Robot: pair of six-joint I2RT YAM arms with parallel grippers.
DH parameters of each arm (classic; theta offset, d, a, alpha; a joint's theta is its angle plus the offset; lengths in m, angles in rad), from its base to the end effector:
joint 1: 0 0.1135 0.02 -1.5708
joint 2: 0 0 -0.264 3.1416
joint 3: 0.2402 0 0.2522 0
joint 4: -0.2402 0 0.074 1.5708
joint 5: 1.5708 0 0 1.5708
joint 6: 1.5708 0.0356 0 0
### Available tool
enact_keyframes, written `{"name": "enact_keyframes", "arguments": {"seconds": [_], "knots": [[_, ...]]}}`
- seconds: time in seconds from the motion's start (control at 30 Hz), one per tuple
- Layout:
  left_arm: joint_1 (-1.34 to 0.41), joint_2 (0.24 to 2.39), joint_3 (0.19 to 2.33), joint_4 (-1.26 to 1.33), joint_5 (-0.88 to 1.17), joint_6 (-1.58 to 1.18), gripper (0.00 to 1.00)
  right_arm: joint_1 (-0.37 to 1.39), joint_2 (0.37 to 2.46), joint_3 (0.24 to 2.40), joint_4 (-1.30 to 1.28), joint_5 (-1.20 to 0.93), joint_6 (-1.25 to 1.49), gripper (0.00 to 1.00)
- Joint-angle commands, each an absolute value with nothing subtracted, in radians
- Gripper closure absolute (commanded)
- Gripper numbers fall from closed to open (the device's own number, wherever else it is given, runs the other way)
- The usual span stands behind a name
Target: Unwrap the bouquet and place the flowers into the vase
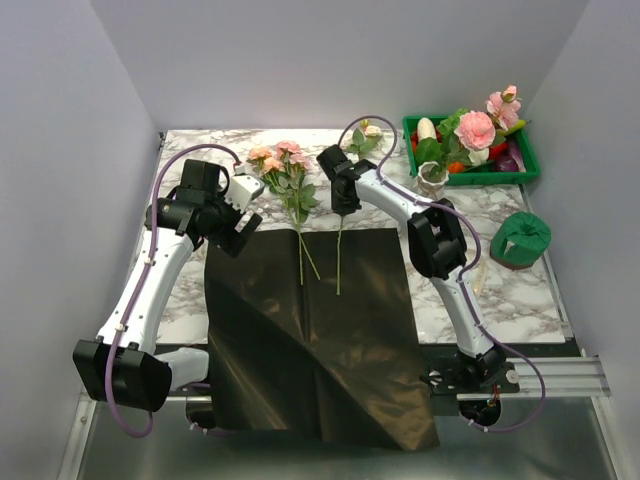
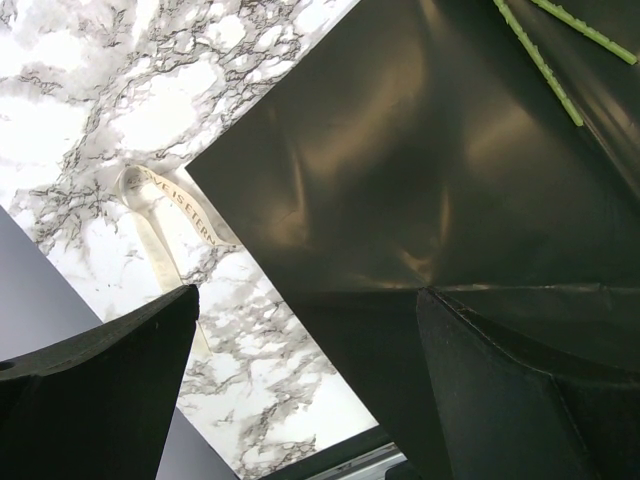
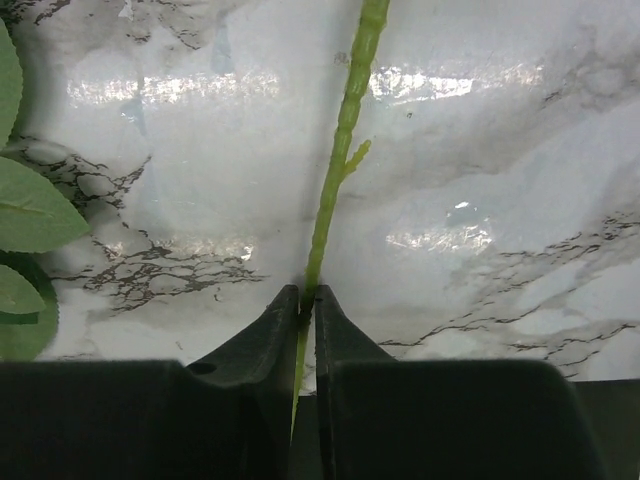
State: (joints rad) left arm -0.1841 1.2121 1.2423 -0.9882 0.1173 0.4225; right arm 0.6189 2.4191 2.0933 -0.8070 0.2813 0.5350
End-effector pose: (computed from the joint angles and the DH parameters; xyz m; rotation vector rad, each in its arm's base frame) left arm 0.2285 -0.0468 0.3386 0.7972 2.3905 -0.0521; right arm 0.4254 0.2908 0.1685 -0.0274 2.6259 0.0072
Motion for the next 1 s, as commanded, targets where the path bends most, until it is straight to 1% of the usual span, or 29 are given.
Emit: {"name": "enact_keyframes", "arguments": {"seconds": [0.0,0.07,0.1,0.13,0.33,0.47,0.5,0.6,0.63,0.9,0.97], "knots": [[-0.178,1.197,1.255,-0.983,0.127,0.433,0.01,0.618,2.427,2.054,-0.813,0.239,0.561,0.89],[-0.176,1.189,1.255,-0.991,0.126,0.434,0.01,0.618,2.401,2.025,-0.792,0.222,0.574,0.94],[-0.176,1.183,1.256,-0.994,0.126,0.434,0.01,0.618,2.389,2.007,-0.785,0.215,0.58,0.99],[-0.178,1.178,1.256,-0.997,0.126,0.434,0.01,0.618,2.375,1.973,-0.772,0.213,0.587,1.0],[-0.176,1.144,1.269,-1.026,0.129,0.436,0.01,0.643,2.183,1.783,-0.619,0.245,0.588,1.0],[-0.176,1.131,1.281,-1.048,0.133,0.433,0.01,0.672,2.011,1.645,-0.488,0.311,0.516,1.0],[-0.176,1.123,1.285,-1.051,0.133,0.433,0.01,0.683,1.931,1.623,-0.456,0.322,0.497,1.0],[-0.176,1.114,1.281,-1.055,0.133,0.433,0.01,0.692,1.809,1.548,-0.307,0.337,0.398,1.0],[-0.176,1.109,1.279,-1.057,0.133,0.433,0.01,0.693,1.739,1.536,-0.238,0.333,0.375,1.0],[-0.176,1.101,1.287,-1.063,0.14,0.428,0.01,0.698,1.479,1.546,-0.033,0.35,0.117,0.99],[-0.176,1.106,1.292,-1.068,0.14,0.428,0.01,0.699,1.4,1.502,0.096,0.394,0.039,0.99]]}}
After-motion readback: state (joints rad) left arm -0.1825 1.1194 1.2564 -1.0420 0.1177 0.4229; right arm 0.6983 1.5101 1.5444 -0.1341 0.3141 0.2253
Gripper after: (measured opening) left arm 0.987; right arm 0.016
